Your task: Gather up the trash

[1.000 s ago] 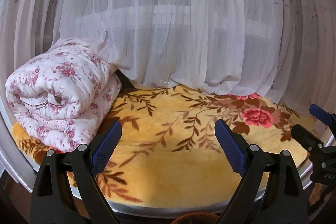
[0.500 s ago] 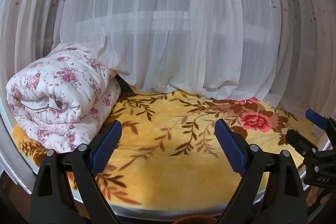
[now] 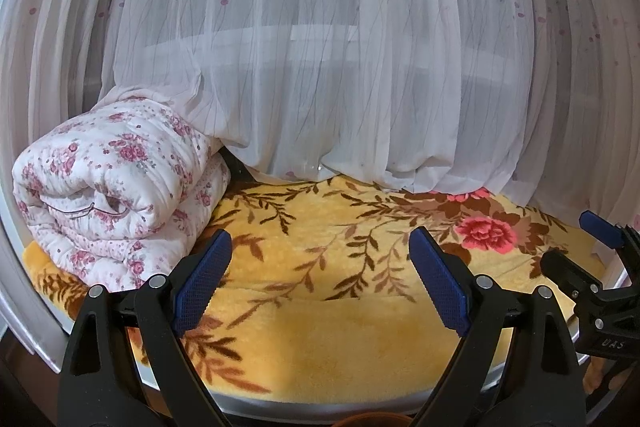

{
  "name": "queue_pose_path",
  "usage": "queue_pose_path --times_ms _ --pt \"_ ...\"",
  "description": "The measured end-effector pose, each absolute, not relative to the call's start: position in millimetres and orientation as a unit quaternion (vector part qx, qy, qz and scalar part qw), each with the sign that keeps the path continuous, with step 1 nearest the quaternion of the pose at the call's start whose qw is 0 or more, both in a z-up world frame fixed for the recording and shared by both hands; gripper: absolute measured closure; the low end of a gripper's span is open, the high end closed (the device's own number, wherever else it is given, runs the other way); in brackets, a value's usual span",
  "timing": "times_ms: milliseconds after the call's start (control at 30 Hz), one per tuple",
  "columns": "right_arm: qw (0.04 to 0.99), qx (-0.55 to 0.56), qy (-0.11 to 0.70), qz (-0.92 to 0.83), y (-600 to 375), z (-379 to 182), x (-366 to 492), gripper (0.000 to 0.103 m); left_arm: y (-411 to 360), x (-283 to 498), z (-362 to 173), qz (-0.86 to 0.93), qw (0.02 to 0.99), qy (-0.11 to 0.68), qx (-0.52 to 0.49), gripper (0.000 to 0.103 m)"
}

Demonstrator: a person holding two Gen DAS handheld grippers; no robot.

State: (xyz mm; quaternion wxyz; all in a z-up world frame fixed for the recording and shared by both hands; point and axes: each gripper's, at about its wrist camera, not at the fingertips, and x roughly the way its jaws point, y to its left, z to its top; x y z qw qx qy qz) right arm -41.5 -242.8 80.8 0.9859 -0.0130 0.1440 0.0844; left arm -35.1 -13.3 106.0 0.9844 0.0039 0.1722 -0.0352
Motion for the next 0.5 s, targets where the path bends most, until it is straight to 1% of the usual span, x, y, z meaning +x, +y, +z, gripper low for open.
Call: queue_pose_path --times_ms 500 --pt "0.986 -0.012 0.145 0.086 -244.3 80.7 -41.0 0.006 -11.7 -33.2 113.1 -0.031 0.985 0.171 -0.003 0.015"
